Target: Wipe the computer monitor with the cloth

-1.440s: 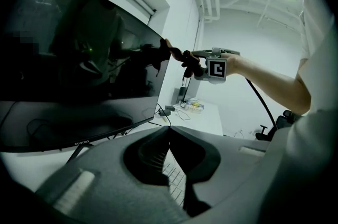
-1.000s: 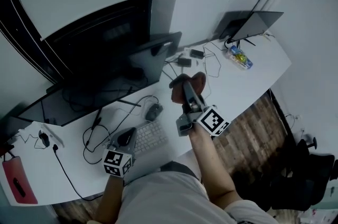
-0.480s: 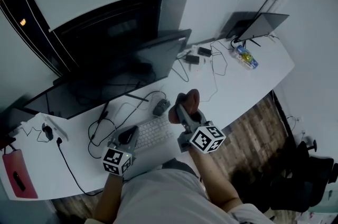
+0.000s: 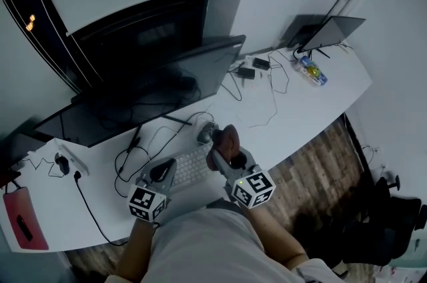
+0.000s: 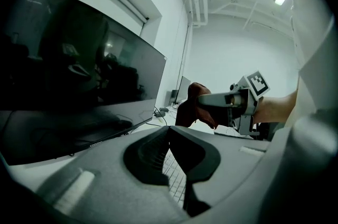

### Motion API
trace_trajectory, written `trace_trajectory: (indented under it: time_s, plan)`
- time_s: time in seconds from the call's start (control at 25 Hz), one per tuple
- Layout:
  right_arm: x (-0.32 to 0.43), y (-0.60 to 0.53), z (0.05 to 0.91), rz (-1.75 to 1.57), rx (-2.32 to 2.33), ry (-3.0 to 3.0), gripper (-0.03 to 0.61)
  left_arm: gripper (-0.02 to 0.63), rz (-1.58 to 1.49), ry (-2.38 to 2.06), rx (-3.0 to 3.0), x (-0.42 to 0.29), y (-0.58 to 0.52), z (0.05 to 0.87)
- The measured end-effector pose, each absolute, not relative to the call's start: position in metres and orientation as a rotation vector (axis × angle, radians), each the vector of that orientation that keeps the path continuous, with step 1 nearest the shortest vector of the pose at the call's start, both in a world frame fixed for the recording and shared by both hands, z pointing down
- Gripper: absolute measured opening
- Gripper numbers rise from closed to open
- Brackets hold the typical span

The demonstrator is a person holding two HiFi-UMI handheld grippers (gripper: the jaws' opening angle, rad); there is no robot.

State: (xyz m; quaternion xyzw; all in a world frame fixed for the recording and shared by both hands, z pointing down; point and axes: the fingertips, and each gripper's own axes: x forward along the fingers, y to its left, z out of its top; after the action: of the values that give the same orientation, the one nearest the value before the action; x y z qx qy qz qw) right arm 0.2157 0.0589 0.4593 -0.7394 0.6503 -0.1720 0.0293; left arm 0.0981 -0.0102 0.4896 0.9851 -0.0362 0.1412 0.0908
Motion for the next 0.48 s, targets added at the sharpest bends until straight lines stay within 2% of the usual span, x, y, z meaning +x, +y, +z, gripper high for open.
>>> trace_trajectory:
  time_s: [0.48]
  plan:
    - [0.193, 0.069, 0.465, -0.409, -2.438, 2.185, 0.156, 0.011, 0.422, -0.112, 2.973, 0.080, -0.009, 0.487]
